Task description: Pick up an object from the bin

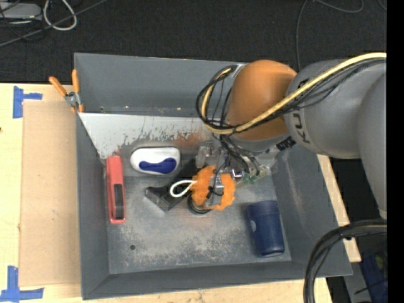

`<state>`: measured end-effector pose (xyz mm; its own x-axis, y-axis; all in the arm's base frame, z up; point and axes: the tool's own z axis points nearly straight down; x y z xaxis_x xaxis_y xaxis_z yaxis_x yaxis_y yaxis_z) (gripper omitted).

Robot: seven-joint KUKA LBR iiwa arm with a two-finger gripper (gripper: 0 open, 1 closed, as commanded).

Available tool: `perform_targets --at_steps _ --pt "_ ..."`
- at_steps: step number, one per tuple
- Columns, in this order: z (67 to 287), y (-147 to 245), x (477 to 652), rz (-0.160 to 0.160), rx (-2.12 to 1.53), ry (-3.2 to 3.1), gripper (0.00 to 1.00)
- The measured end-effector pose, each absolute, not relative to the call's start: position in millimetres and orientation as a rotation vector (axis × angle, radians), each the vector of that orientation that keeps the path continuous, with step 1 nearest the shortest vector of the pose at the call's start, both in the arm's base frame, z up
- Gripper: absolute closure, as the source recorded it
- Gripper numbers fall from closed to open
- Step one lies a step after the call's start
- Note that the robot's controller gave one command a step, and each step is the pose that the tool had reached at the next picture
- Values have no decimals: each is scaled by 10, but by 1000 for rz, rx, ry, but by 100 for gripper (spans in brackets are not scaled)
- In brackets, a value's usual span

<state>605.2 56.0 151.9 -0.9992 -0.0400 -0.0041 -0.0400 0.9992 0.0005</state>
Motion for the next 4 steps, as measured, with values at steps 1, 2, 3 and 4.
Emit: perform_targets --at_steps 1,2,3,4 --pt "1121 566 6148 3 -69 3141 0" --pt "1785 565 6111 3 -69 3145 0" --pt "1400 387 6154 4 -223 3132 0" --pt "894 364 6158 9 -217 3134 0"
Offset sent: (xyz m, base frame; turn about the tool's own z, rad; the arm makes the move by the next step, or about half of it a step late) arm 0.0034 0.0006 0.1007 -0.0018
